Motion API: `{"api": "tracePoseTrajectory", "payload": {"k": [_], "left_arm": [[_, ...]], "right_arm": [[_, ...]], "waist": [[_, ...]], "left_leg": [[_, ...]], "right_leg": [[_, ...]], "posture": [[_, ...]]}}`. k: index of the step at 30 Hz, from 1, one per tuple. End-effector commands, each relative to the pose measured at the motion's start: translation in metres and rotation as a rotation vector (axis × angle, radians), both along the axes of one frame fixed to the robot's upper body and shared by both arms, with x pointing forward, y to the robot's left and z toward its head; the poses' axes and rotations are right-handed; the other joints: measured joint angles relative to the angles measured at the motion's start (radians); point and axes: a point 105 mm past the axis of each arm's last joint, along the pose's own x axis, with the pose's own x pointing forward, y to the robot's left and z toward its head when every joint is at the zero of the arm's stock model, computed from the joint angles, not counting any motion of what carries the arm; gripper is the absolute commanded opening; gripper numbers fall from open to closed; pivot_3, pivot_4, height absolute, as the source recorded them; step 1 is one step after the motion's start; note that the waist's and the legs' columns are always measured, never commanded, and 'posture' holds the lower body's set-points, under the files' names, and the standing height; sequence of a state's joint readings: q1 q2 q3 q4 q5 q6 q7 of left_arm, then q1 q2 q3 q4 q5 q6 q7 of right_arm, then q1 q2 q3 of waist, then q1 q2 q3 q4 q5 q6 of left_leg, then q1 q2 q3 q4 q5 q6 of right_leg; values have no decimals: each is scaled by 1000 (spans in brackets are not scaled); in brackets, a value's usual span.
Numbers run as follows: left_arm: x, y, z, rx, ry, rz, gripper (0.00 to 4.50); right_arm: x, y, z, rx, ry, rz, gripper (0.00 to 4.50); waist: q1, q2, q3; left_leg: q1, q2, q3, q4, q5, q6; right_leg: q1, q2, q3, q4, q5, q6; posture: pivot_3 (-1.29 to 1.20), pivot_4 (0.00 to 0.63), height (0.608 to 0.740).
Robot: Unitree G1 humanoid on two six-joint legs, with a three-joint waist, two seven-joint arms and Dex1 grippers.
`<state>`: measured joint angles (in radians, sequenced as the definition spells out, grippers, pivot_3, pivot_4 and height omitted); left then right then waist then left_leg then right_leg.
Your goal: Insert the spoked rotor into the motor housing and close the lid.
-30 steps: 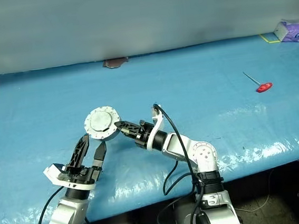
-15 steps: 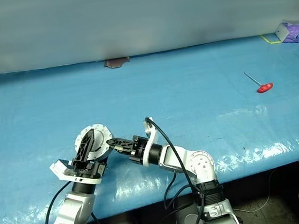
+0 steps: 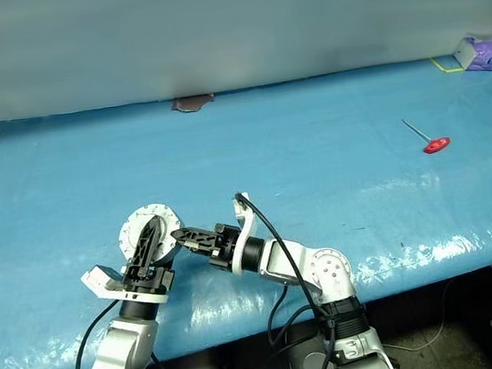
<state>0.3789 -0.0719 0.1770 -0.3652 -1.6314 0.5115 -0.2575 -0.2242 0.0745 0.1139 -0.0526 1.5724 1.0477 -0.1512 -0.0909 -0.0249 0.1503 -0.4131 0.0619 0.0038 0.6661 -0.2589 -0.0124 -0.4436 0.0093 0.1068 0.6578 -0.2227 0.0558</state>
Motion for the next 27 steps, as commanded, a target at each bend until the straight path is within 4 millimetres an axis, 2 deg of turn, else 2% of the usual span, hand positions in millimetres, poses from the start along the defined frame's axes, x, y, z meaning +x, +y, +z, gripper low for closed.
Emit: {"api": "tracePoseTrajectory", "payload": {"k": [1, 10, 18, 23, 27], "left_arm": [[-1, -3, 24, -21, -106, 9, 2429], [11, 5, 24, 51, -76, 41, 2429], [50, 34, 17, 230, 2, 118, 2429], [88, 59, 10, 310, 78, 204, 2429], [118, 73, 8, 346, 129, 250, 2429]], "right_arm": [[4, -3, 22, 52, -113, -33, 1623], [9, -34, 16, -9, -208, -162, 4489], [0, -47, -1, -235, -479, -231, 4500], [4, -51, -2, -370, -723, -350, 4500], [1, -51, -12, -482, -906, -336, 4500]], "waist": [[0, 0, 0], [10, 0, 0], [16, 0, 0], [24, -1, 0], [31, -2, -1]], "left_leg": [[0, 0, 0, 0, 0, 0], [0, 0, 0, 0, 0, 0], [1, 0, 0, 0, 0, -1], [1, -1, -1, 0, 2, -3], [0, -2, -1, 0, 4, -7]], "right_leg": [[0, 0, 0, 0, 0, 0], [0, 0, 0, 0, 0, 0], [0, 1, 0, 1, 0, 0], [1, 1, 0, 1, 1, 1], [1, 0, 0, 1, 2, 3]], "posture": [[0, 150, 740], [0, 150, 740], [0, 150, 740], [0, 150, 740], [0, 150, 740]]}}
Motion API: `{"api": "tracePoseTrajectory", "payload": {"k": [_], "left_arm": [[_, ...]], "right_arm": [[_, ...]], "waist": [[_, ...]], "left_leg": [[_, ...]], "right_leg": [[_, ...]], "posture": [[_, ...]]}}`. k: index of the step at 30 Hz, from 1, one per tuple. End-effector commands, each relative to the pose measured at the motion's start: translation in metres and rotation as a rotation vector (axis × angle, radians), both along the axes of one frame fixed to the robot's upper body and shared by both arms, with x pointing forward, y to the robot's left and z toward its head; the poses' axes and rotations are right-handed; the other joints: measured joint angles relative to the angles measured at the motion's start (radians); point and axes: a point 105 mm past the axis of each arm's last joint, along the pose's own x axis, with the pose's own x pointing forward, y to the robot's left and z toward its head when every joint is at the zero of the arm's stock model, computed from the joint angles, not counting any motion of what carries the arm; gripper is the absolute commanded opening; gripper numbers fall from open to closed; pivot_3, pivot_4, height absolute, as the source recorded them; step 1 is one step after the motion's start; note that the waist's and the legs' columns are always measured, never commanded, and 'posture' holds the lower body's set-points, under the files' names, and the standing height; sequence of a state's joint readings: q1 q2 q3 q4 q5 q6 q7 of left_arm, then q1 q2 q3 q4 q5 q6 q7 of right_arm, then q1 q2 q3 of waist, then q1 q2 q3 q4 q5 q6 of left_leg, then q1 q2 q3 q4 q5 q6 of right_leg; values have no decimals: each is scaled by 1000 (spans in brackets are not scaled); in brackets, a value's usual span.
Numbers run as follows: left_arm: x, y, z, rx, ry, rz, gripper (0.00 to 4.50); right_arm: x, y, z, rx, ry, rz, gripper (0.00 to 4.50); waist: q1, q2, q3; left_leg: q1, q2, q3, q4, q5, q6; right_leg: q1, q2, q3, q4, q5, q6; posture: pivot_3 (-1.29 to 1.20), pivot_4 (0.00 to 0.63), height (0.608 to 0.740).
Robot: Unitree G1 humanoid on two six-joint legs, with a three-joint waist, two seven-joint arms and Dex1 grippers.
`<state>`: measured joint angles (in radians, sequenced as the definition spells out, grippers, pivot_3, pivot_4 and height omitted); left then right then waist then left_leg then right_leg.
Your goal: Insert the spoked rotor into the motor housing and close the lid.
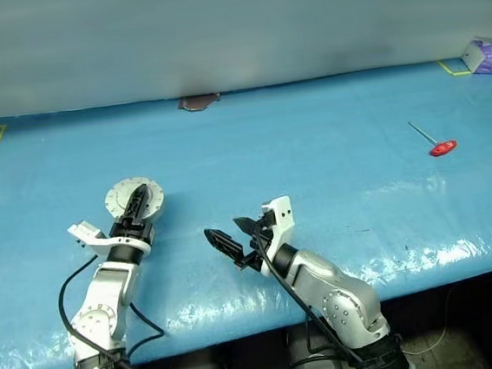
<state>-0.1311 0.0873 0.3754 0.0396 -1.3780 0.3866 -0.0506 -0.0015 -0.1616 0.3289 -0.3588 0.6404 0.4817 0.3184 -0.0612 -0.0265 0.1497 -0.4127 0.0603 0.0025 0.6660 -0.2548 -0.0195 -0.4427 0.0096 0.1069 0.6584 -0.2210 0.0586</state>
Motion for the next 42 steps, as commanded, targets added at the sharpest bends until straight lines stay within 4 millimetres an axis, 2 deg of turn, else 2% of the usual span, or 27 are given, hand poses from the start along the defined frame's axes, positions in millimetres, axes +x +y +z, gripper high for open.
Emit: {"api": "tracePoseTrajectory", "payload": {"k": [1, 6, 10, 15, 20, 21, 26, 27, 30, 33, 35, 42], "left_arm": [[25, 11, 19, 41, -47, 32, 2429], [55, 20, 27, 67, -45, 58, 2429], [70, 29, 26, 82, -1, 106, 2429], [78, 30, 15, 147, 84, 109, 2429], [77, 32, 2, 209, 157, 91, 2429], [76, 34, -1, 219, 171, 87, 2779], [58, 51, -15, 305, 258, 85, 4384], [54, 54, -18, 317, 273, 86, 4473], [38, 66, -25, 360, 324, 79, 4473], [19, 75, -32, 397, 373, 63, 4473], [-1, 83, -38, 413, 410, 49, 4473], [-44, 87, -51, 418, 485, -13, 4473]], "right_arm": [[-3, 1, 1, -81, -154, 0, 4500], [-3, 0, -7, -130, -202, -22, 4500], [-4, -1, -10, -143, -198, -33, 4500], [-2, -4, -14, -169, -188, -58, 4500], [-1, -4, -15, -179, -183, -64, 4500], [-1, -4, -16, -184, -181, -63, 4500], [-1, -2, -18, -191, -174, -56, 4500], [-1, -2, -18, -192, -174, -54, 4500], [-1, 0, -19, -190, -172, -44, 4500], [-2, 2, -19, -190, -172, -36, 4500], [-2, 4, -19, -185, -168, -27, 4500], [-3, 7, -22, -193, -157, 18, 4500]], "waist": [[4, -1, 0], [12, -2, 0], [13, -3, 1], [12, -3, 1], [14, -3, 1], [13, -3, 1], [-6, -2, 0], [-13, -2, 0], [-27, -3, 0], [-35, -2, -1], [-44, -1, -2], [-44, 1, -4]], "left_leg": [[0, 0, 0, 0, 0, 0], [0, -1, -1, 0, 1, -1], [0, -1, -1, -1, 1, -1], [0, -1, -2, -2, 1, -1], [0, -1, -2, -2, 1, -2], [0, -1, -2, -2, 2, -3], [5, 0, -3, -2, 2, -3], [7, 0, -2, -3, 2, -3], [20, 1, -1, -6, 2, -3], [21, 1, -2, -7, 2, -3], [22, 1, -2, -7, 2, -3], [23, 1, -1, -7, 2, -3]], "right_leg": [[0, 0, 0, 0, 0, 0], [0, 0, 0, 0, 2, 2], [0, 0, 0, 0, 5, 1], [0, 0, -1, 0, 5, -1], [0, 0, -1, 0, 5, 0], [1, 0, -1, 1, 5, 0], [4, 0, -1, 2, 4, 2], [6, 1, -1, 2, 3, 2], [15, 1, -1, 2, 2, 1], [15, 1, -1, 3, 1, 1], [15, 1, -1, 4, 1, 1], [16, 0, 0, 4, -2, -5]], "posture": [[0, 150, 740], [0, 150, 740], [0, 150, 740], [0, 150, 740], [0, 150, 740], [0, 150, 740], [0, 150, 740], [0, 150, 740], [0, 150, 740], [0, 150, 740], [0, 150, 740], [0, 150, 740]]}}
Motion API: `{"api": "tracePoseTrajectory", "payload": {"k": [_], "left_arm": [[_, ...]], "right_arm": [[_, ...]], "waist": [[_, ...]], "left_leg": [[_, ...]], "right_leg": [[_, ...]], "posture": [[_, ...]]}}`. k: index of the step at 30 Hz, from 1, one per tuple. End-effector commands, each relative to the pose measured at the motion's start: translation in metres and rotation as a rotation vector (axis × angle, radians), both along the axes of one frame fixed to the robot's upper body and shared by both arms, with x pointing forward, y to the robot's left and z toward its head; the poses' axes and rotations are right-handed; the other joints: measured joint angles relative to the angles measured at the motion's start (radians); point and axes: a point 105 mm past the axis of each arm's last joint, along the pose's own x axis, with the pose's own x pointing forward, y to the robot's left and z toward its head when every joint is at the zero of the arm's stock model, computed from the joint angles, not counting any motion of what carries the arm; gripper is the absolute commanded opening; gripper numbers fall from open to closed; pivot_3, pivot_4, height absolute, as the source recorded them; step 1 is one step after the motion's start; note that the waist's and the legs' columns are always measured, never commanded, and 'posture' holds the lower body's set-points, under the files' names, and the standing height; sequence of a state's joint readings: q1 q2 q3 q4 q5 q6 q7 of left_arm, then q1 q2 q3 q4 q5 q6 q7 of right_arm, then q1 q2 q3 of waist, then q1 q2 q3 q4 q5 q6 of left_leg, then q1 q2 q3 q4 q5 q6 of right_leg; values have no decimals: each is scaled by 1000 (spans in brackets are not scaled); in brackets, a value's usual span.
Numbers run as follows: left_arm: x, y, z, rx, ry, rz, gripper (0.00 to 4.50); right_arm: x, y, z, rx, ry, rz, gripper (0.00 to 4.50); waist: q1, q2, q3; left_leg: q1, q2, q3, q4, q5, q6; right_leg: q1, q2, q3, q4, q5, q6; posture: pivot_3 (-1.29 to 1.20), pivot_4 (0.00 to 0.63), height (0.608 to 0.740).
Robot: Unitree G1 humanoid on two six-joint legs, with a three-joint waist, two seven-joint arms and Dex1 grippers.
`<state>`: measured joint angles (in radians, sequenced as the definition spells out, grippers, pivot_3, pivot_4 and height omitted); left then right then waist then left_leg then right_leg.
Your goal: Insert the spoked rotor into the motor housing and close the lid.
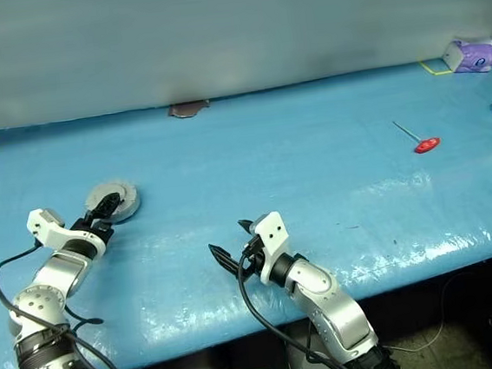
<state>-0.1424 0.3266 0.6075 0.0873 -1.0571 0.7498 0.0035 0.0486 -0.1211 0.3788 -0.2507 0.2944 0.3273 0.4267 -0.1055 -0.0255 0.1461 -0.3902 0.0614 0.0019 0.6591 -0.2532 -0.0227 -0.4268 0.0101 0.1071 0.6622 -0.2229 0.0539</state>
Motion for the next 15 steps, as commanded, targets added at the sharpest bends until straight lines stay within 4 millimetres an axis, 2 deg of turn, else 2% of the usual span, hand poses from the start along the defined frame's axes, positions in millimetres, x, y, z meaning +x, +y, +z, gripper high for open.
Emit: {"api": "tracePoseTrajectory", "payload": {"k": [1, 7, 12, 15], "left_arm": [[-24, 4, -31, -19, 156, 12, 4473], [-28, 0, -37, -30, 181, 17, 4473], [-23, -7, -32, -32, 158, 1, 4473], [-26, -6, -28, 8, 163, -18, 4473]], "right_arm": [[1, 4, 9, 13, -29, 33, 4500], [2, 5, 9, 12, -26, 43, 4500], [0, 4, 7, 0, -21, 54, 4500], [1, 1, 8, -1, -21, 36, 4500]], "waist": [[0, 0, 0], [2, 1, -1], [6, 1, -1], [10, 1, -1]], "left_leg": [[0, 0, 0, 0, 0, 0], [6, 0, 2, -1, 0, 0], [9, 0, 3, -4, 0, 0], [9, 0, 3, -4, 0, 0]], "right_leg": [[0, 0, 0, 0, 0, 0], [5, 0, 1, -1, -1, -1], [6, 0, 2, -1, -1, -1], [6, 0, 2, -2, -1, -2]], "posture": [[0, 150, 740], [0, 150, 740], [0, 150, 740], [0, 150, 740]]}}
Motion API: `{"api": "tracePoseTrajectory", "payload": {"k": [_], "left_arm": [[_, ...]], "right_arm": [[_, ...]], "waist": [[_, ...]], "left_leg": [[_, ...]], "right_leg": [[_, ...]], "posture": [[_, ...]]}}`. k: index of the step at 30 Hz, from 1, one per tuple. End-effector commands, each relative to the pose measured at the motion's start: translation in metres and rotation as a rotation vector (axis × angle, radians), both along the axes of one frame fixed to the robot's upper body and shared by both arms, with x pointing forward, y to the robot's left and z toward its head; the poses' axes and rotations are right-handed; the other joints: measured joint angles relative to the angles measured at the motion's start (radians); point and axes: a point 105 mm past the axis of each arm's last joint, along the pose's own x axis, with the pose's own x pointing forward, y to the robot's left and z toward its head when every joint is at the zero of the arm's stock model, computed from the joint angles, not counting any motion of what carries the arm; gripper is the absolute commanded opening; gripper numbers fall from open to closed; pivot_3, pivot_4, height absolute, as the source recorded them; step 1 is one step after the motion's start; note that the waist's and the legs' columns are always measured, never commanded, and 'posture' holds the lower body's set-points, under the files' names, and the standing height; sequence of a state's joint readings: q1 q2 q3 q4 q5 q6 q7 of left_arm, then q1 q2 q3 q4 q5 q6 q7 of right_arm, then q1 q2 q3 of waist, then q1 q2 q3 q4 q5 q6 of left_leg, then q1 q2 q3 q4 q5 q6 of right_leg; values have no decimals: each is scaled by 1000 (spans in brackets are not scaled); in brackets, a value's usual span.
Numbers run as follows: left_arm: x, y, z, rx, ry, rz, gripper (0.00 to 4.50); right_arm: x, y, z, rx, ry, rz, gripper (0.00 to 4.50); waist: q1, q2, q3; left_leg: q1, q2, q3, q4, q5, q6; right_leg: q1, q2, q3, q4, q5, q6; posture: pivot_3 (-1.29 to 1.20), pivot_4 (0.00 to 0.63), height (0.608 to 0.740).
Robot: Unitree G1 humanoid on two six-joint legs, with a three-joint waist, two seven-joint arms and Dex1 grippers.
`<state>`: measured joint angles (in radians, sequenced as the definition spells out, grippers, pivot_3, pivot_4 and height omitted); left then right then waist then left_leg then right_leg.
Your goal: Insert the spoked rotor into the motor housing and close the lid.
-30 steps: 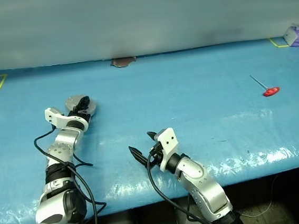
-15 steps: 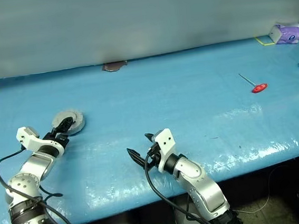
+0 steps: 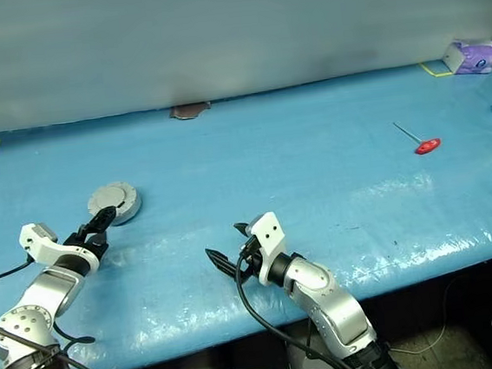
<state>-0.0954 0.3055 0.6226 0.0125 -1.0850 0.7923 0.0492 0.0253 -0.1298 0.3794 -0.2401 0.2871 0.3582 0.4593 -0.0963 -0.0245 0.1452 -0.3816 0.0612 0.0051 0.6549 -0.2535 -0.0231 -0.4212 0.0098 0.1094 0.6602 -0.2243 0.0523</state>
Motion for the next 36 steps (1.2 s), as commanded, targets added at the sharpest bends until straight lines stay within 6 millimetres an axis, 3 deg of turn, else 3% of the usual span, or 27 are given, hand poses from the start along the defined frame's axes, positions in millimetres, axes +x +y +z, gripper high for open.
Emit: {"api": "tracePoseTrajectory", "payload": {"k": [1, 4, 9, 15, 23, 36], "left_arm": [[-19, -1, -26, 45, 144, -33, 4473], [-32, 0, -17, 302, 141, -182, 4473], [-45, -25, 7, 761, -54, -456, 4473], [-44, -58, 23, 1056, -279, -462, 4473], [-46, -77, 36, 1165, -461, -344, 4473], [-44, -79, 34, 1092, -469, -274, 4473]], "right_arm": [[1, -2, 10, 27, -28, -14, 4500], [0, -6, 10, 22, -31, -25, 4500], [-1, -14, 11, -5, -58, -32, 4500], [12, -37, 14, -62, -129, -121, 4500], [22, -59, 24, -83, -234, -290, 4500], [19, -54, 26, -53, -220, -286, 4500]], "waist": [[1, 0, 0], [-8, -3, -1], [-6, -3, -1], [29, -7, 1], [33, -7, 1], [30, -7, 1]], "left_leg": [[0, 0, 0, 0, 0, 0], [0, 0, 2, -4, 0, 0], [0, 1, 5, -10, -2, -3], [-5, 0, 5, -9, -2, -4], [-6, 1, 6, -8, -3, -4], [-6, 1, 6, -5, -3, -4]], "right_leg": [[0, 0, 0, 0, 0, 0], [-3, 0, 2, 0, -1, -1], [-8, -1, 3, -1, -4, -5], [-10, -2, 3, -3, -6, -3], [-10, -1, 3, -3, -5, -2], [-9, -1, 3, -1, -5, -1]], "posture": [[0, 150, 740], [0, 150, 740], [0, 150, 740], [0, 150, 740], [0, 150, 740], [0, 150, 740]]}}
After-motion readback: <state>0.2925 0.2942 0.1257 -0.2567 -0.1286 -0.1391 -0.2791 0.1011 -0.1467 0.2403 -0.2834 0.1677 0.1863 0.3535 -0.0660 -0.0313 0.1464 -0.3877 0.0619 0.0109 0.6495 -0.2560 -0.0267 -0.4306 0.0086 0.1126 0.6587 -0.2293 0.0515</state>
